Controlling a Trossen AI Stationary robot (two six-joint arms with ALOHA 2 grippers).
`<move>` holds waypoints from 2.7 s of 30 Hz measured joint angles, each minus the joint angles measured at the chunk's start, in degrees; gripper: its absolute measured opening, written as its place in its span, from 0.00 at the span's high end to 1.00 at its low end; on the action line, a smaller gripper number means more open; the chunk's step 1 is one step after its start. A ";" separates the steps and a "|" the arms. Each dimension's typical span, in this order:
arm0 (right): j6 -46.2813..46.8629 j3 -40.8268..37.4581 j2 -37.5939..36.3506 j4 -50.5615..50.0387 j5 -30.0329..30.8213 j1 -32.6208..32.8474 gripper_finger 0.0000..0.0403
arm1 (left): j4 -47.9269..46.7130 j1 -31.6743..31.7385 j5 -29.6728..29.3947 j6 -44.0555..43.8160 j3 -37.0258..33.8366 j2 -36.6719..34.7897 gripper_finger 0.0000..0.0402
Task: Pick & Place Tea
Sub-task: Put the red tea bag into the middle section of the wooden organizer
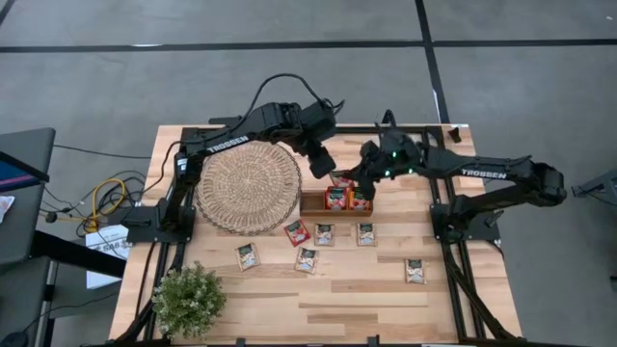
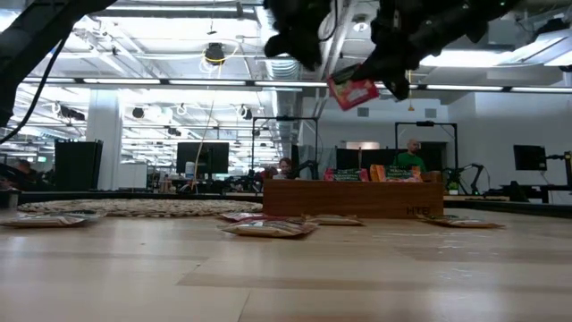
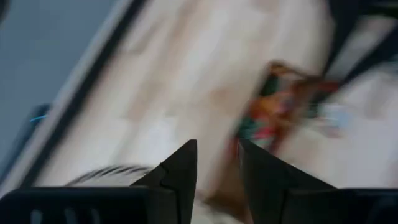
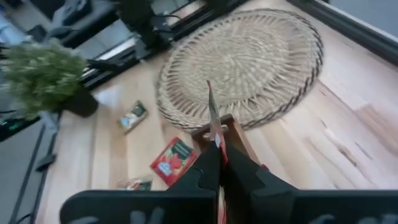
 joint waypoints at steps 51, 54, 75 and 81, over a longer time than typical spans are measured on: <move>15.27 -18.20 19.27 33.92 26.44 13.14 1.00 | 71.13 1.86 10.50 -1.12 -82.45 -43.29 0.73; 15.28 -18.26 19.09 33.54 28.52 13.71 1.00 | 74.59 2.12 10.75 -2.03 -85.67 -45.56 0.73; 15.25 -18.23 19.04 33.37 29.63 13.70 0.84 | 76.76 2.33 14.82 -1.48 -89.11 -47.71 0.73; 15.24 -18.23 18.99 32.56 29.77 13.70 0.73 | 77.36 2.34 14.82 -1.22 -89.09 -47.71 0.73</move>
